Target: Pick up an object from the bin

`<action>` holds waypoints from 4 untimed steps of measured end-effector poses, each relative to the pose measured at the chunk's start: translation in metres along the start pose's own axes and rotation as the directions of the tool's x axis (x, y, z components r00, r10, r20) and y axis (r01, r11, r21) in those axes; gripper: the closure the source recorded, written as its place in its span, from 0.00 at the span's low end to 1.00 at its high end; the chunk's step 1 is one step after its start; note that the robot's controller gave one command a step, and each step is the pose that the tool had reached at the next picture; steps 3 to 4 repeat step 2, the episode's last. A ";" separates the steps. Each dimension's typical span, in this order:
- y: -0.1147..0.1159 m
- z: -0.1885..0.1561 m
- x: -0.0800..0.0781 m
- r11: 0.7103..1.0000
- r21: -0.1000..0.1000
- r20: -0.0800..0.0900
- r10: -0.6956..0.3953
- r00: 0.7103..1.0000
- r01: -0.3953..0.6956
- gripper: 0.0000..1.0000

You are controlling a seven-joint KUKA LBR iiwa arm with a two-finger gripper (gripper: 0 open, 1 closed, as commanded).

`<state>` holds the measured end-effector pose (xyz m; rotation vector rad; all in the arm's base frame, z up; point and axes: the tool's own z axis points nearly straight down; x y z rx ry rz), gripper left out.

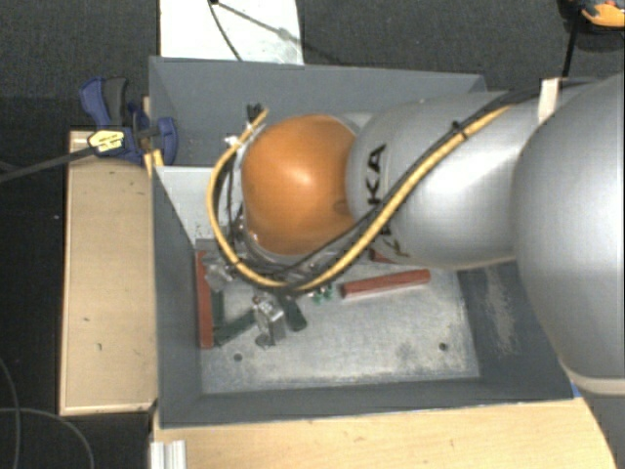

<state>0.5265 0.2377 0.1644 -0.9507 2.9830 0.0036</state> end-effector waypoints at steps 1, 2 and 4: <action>-0.038 0.070 0.001 0.936 -0.002 -0.004 -0.352 0.936 0.352 0.00; -0.032 0.094 0.009 0.952 -0.006 -0.009 -0.306 0.952 0.306 1.00; -0.032 0.094 0.009 0.952 -0.006 -0.009 -0.306 0.952 0.306 1.00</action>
Offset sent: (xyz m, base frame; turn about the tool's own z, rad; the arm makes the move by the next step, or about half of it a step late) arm 0.0120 -0.0316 -0.0944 -0.3145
